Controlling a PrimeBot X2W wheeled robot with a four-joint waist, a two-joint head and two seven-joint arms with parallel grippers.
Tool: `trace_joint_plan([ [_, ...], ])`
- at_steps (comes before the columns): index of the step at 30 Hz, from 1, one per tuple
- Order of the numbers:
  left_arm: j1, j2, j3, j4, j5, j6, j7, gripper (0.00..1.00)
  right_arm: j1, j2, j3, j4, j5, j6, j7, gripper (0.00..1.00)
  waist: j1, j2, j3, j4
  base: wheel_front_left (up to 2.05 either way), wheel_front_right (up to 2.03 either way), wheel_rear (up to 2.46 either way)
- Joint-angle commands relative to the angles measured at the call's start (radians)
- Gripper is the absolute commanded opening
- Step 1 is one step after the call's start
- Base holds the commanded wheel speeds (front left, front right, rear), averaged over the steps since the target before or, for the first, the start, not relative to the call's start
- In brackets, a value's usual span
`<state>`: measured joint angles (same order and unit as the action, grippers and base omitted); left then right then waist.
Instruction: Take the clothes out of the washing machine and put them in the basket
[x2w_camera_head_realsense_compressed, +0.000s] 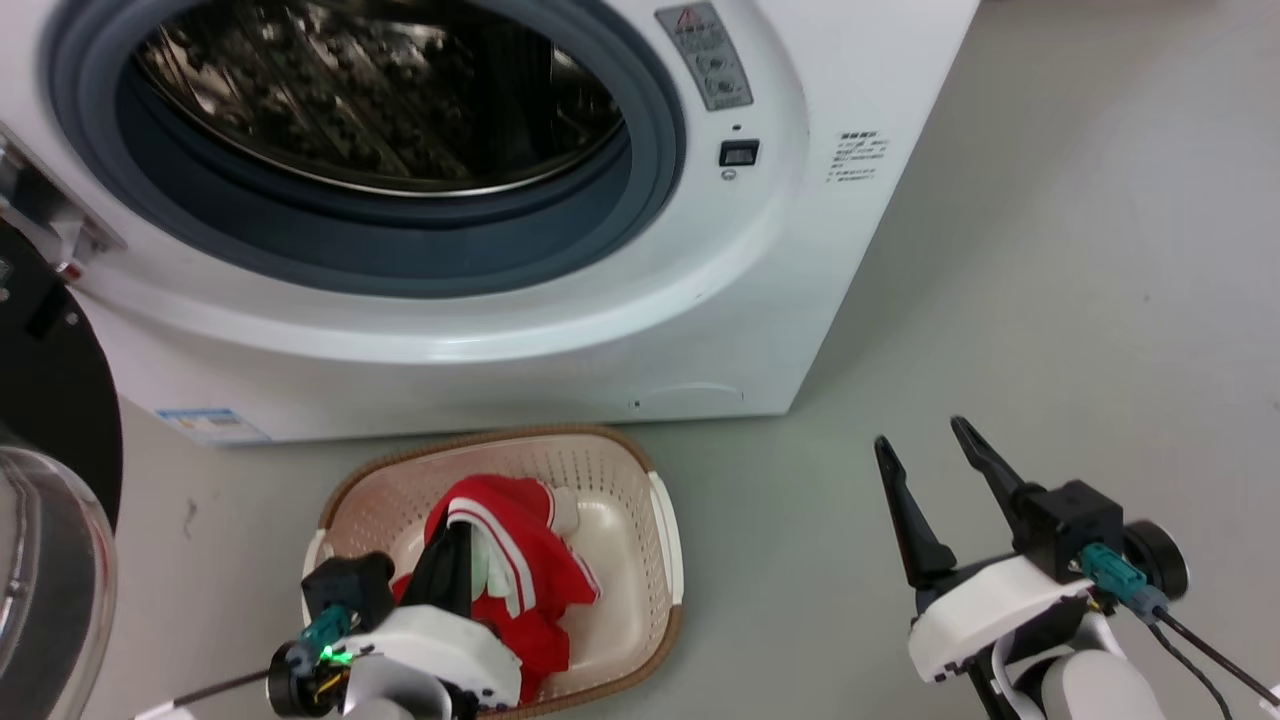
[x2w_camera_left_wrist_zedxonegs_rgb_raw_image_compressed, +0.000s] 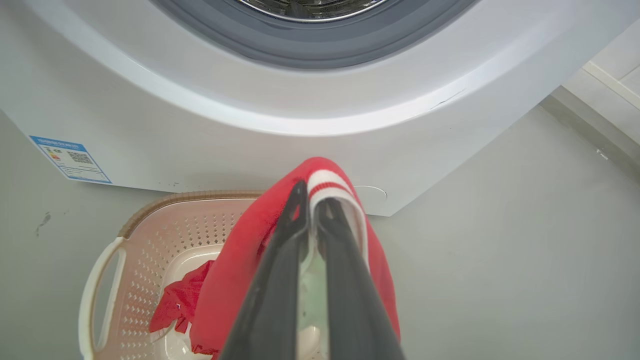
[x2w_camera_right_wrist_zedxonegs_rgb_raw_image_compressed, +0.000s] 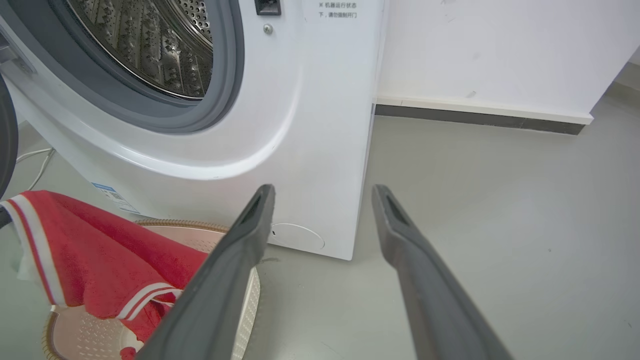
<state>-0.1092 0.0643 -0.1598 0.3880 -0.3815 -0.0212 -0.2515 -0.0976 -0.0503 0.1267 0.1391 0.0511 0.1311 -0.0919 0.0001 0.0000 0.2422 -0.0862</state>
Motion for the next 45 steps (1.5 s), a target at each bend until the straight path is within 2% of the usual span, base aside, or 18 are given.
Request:
trace_joint_plan([
  [1,-0.054,-0.003,-0.002,0.054,-0.005,-0.011,-0.009,0.00,-0.028,0.000,0.009,-0.009,-0.003,-0.001,-0.006,1.00,-0.0001,0.0000,0.072,-0.006,0.00,0.00,0.00],
  [9,-0.289,-0.010,0.009,0.342,0.037,-0.029,-0.015,0.00,-0.103,0.000,0.034,-0.022,-0.008,-0.001,-0.019,1.00,-0.0001,0.0000,0.259,-0.048,0.00,0.00,0.00],
  [14,-0.402,0.017,0.029,0.511,0.070,-0.029,-0.015,0.00,-0.144,0.000,0.050,-0.018,0.007,-0.001,-0.039,1.00,-0.0001,0.0000,0.375,-0.083,0.00,0.00,0.00],
  [15,-0.449,0.034,0.046,0.600,0.076,-0.022,-0.014,0.00,-0.161,0.000,0.059,-0.009,0.020,-0.001,-0.054,1.00,-0.0001,0.0000,0.433,-0.106,0.00,0.00,0.00],
  [22,-0.495,0.072,0.089,0.726,0.063,-0.004,-0.014,0.00,-0.192,0.000,0.081,0.020,0.047,-0.001,-0.091,1.00,-0.0001,0.0000,0.513,-0.142,0.00,0.00,0.00],
  [26,-0.497,0.077,0.096,0.763,0.062,-0.020,-0.014,0.00,-0.204,0.000,0.081,0.041,0.047,-0.001,-0.102,1.00,-0.0001,0.0000,0.510,-0.138,0.00,0.00,0.00],
  [27,-0.495,0.077,0.099,0.763,0.061,-0.023,-0.014,0.05,-0.208,0.000,0.079,0.046,0.044,-0.001,-0.103,1.00,-0.0001,0.0000,0.502,-0.134,0.00,0.00,0.00],
  [28,-0.489,0.075,0.103,0.759,0.060,-0.028,-0.014,0.36,-0.210,0.000,0.077,0.051,0.041,-0.001,-0.105,1.00,-0.0001,0.0000,0.491,-0.129,0.00,0.00,0.00],
  [29,-0.480,0.070,0.105,0.758,0.061,-0.031,-0.014,0.50,-0.211,0.000,0.073,0.057,0.038,-0.001,-0.106,1.00,-0.0001,0.0000,0.474,-0.123,0.00,0.00,0.00],
  [30,-0.475,0.063,0.113,0.755,0.053,-0.034,-0.014,1.00,-0.212,0.000,0.070,0.062,0.035,-0.001,-0.107,1.00,-0.0001,0.0000,0.457,-0.116,0.00,0.00,0.00],
  [38,-0.425,0.031,0.145,0.659,0.066,-0.058,-0.014,1.00,-0.169,-0.001,0.029,0.099,0.000,-0.001,-0.098,1.00,-0.0001,0.0000,0.234,-0.059,0.00,0.00,0.00],
  [45,-0.336,0.009,0.183,0.472,0.110,-0.060,-0.014,1.00,-0.124,-0.001,-0.005,0.102,-0.009,-0.001,-0.085,1.00,-0.0001,0.0000,0.076,-0.034,0.00,0.00,0.00],
])
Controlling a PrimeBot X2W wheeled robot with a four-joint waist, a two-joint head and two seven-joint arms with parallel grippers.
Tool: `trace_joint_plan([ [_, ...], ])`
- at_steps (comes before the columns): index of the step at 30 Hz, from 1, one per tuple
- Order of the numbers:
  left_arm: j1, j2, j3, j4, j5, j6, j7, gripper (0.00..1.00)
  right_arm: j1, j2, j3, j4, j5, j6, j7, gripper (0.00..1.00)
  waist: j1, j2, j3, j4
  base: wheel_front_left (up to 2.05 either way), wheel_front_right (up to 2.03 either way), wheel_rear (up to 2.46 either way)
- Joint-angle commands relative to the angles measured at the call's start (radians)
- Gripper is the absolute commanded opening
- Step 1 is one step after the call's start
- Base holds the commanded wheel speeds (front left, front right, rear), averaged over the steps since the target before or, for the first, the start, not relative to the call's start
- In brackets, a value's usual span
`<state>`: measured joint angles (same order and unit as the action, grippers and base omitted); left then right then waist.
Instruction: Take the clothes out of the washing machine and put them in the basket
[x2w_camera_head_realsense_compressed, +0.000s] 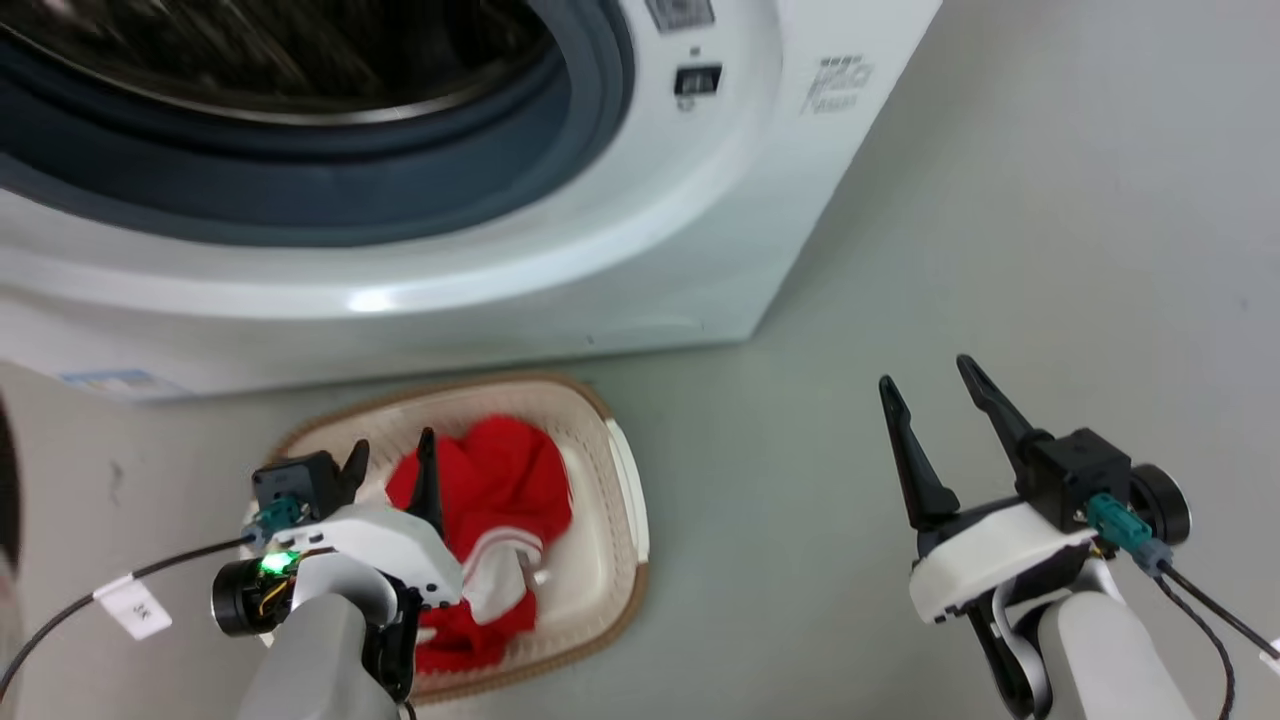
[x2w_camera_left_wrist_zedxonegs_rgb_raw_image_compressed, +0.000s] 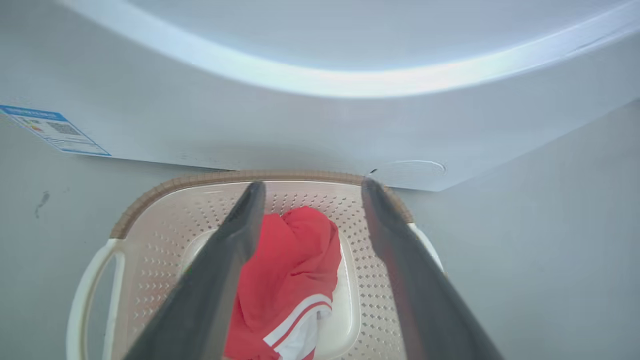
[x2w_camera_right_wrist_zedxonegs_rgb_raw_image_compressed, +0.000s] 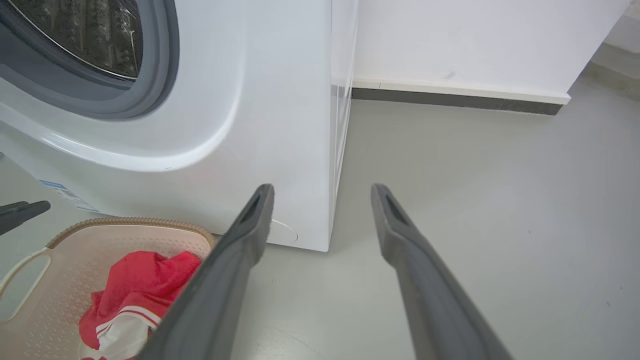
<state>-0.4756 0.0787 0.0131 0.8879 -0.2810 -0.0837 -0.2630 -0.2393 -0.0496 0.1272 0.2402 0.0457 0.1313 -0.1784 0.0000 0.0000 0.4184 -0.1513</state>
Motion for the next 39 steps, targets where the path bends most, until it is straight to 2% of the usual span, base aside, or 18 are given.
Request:
trace_joint_plan([
  [1,0.047,-0.008,0.017,-0.063,0.019,0.003,-0.002,1.00,0.024,-0.001,-0.008,0.000,-0.009,-0.001,0.003,1.00,0.0000,0.0000,-0.118,0.033,0.00,0.00,0.00],
  [4,0.080,-0.013,0.031,-0.141,0.035,0.005,-0.002,1.00,0.038,-0.001,-0.015,-0.005,-0.010,-0.001,0.008,1.00,0.0000,0.0000,-0.151,0.037,0.00,0.00,0.00],
  [9,0.157,-0.021,0.053,-0.353,0.093,0.006,-0.002,1.00,0.071,-0.001,-0.036,-0.021,-0.016,-0.001,0.010,1.00,0.0000,0.0000,-0.222,0.049,0.00,0.00,0.00],
  [16,0.251,-0.025,0.046,-0.630,0.186,0.029,-0.002,1.00,0.117,-0.001,-0.057,-0.059,-0.031,-0.001,0.013,1.00,0.0000,0.0000,-0.296,0.057,0.00,0.00,0.00],
  [20,0.314,-0.025,0.036,-0.721,0.223,0.037,-0.002,1.00,0.144,-0.001,-0.074,-0.088,-0.039,-0.001,0.015,1.00,0.0000,0.0000,-0.333,0.056,0.00,0.00,0.00],
  [31,0.476,-0.027,0.008,-0.759,0.230,0.062,-0.002,1.00,0.232,-0.001,-0.082,-0.155,-0.041,-0.001,0.027,1.00,0.0000,0.0000,-0.418,0.053,0.00,0.00,0.00],
  [39,0.508,-0.027,-0.009,-0.761,0.215,0.077,-0.003,1.00,0.251,-0.001,-0.067,-0.164,-0.032,-0.001,0.043,1.00,0.0000,0.0000,-0.429,0.063,0.00,0.00,0.00],
])
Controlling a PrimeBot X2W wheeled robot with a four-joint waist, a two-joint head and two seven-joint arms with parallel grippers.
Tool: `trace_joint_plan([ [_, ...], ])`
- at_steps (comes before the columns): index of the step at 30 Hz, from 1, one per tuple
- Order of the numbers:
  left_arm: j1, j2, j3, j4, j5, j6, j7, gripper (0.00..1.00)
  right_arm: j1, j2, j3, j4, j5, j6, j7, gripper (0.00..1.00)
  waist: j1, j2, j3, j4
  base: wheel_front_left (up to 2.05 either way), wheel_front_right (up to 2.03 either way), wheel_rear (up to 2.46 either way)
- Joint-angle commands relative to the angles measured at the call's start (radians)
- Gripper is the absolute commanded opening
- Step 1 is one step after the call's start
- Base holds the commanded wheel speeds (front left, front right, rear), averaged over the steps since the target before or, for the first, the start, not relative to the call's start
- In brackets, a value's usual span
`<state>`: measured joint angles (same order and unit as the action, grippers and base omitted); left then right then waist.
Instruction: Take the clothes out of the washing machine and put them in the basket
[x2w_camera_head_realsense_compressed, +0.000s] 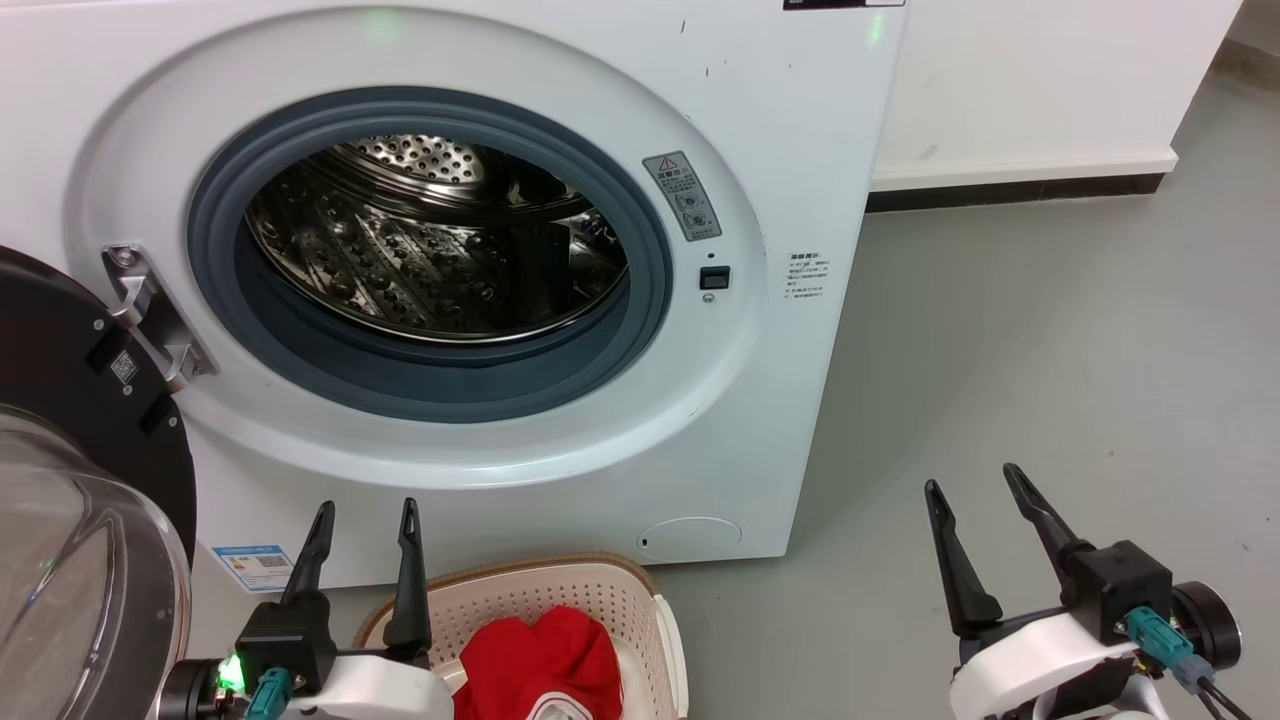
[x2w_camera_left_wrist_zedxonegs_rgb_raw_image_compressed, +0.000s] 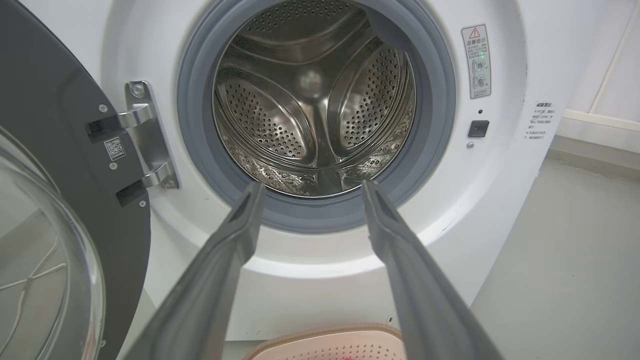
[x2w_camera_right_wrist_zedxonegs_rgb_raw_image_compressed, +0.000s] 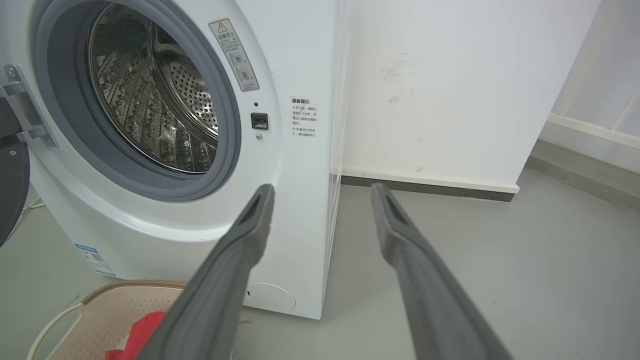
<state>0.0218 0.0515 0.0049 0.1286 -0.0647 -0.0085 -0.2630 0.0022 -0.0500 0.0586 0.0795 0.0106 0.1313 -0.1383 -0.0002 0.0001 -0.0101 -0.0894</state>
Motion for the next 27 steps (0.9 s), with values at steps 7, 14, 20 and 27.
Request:
trace_joint_plan([
  [7,0.012,0.000,-0.005,-0.002,-0.011,0.010,-0.003,1.00,0.014,-0.001,0.005,-0.005,0.005,-0.001,0.011,1.00,0.0002,-0.0001,0.002,0.005,0.00,0.00,0.00],
  [14,0.014,0.000,-0.003,-0.007,-0.016,0.011,-0.003,1.00,0.015,-0.001,0.005,-0.004,0.006,-0.001,0.013,1.00,0.0002,-0.0001,0.004,0.004,0.00,0.00,0.00],
  [20,0.007,0.000,-0.002,-0.006,-0.020,0.008,0.000,0.00,0.004,0.000,0.004,0.000,0.006,0.000,0.013,0.00,0.0002,-0.0001,0.004,0.004,0.00,0.00,0.00],
  [27,-0.014,-0.001,0.021,0.035,-0.164,-0.004,0.051,0.00,0.005,-0.009,0.002,0.020,0.173,0.000,0.023,0.00,0.0002,-0.0001,0.005,0.009,0.00,0.00,0.00],
])
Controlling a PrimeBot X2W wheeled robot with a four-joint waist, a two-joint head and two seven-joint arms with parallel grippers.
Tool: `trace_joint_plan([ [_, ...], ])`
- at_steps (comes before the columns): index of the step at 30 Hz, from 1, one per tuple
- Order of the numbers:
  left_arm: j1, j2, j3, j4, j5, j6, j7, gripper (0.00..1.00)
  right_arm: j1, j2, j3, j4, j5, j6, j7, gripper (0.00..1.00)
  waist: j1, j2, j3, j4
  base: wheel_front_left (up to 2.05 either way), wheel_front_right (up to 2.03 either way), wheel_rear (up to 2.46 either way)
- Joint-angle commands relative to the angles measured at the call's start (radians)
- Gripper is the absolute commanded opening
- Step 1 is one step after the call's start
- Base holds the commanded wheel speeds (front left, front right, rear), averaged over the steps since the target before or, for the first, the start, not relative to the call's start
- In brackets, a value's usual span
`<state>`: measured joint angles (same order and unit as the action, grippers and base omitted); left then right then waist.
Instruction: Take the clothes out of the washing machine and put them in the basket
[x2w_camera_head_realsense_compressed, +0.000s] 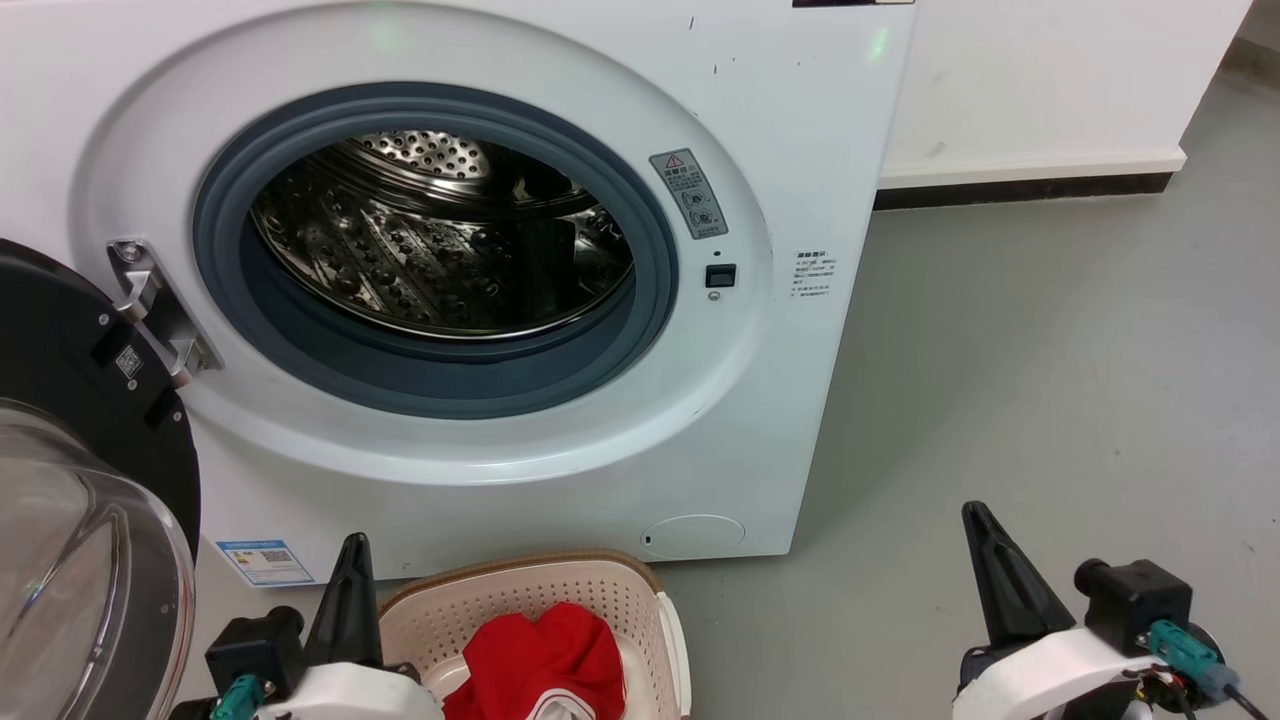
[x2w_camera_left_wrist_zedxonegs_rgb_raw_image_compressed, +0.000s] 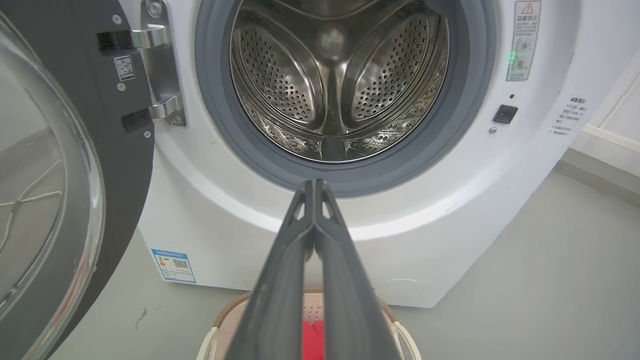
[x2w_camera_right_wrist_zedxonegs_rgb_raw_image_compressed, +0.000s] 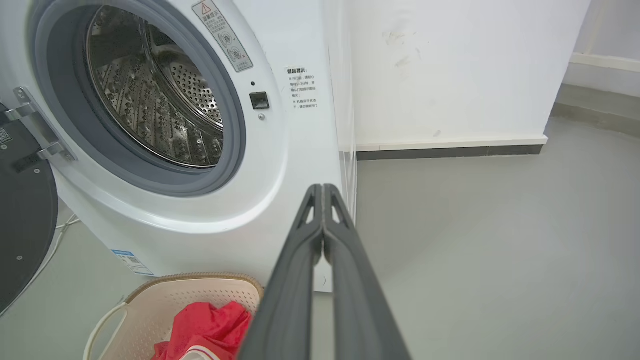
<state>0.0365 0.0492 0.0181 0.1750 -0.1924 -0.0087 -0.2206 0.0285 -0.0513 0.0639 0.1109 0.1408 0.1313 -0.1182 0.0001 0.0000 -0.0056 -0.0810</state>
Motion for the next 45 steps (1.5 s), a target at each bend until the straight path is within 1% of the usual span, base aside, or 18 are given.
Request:
trace_joint_plan([
  [1,-0.030,0.001,0.009,-0.011,-0.058,-0.006,0.012,0.00,-0.025,-0.009,-0.004,-0.008,0.066,0.000,0.005,0.00,0.0000,0.0000,0.000,0.001,0.00,0.00,0.00],
  [3,-0.031,0.001,0.009,-0.011,-0.098,-0.010,0.020,0.00,-0.030,-0.013,-0.005,-0.002,0.111,0.000,0.009,0.00,0.0000,0.0000,0.000,0.003,0.00,0.00,0.00],
  [4,-0.033,0.001,0.010,-0.011,-0.138,-0.013,0.027,0.00,-0.035,-0.015,-0.007,0.003,0.154,0.000,0.013,0.00,0.0000,0.0000,0.000,0.004,0.00,0.00,0.00],
  [13,-0.044,0.001,0.016,-0.006,-0.302,-0.027,0.062,0.00,-0.051,-0.024,-0.014,0.020,0.334,0.000,0.029,0.00,0.0000,0.0000,0.001,0.010,0.00,0.00,0.00],
  [14,-0.044,0.001,0.016,-0.006,-0.302,-0.027,0.062,0.00,-0.051,-0.024,-0.014,0.020,0.334,0.000,0.029,0.00,0.0000,0.0000,0.001,0.010,0.00,0.00,0.00],
  [31,-0.071,0.002,0.035,0.011,-0.569,-0.050,0.127,0.00,-0.072,-0.034,-0.032,0.045,0.624,0.000,0.061,0.00,0.0000,0.0000,0.002,0.022,0.00,0.00,0.00],
  [45,-0.089,0.002,0.049,0.023,-0.755,-0.066,0.173,0.00,-0.086,-0.038,-0.049,0.063,0.822,0.000,0.086,0.00,0.0000,0.0000,0.003,0.031,0.00,0.00,0.00],
])
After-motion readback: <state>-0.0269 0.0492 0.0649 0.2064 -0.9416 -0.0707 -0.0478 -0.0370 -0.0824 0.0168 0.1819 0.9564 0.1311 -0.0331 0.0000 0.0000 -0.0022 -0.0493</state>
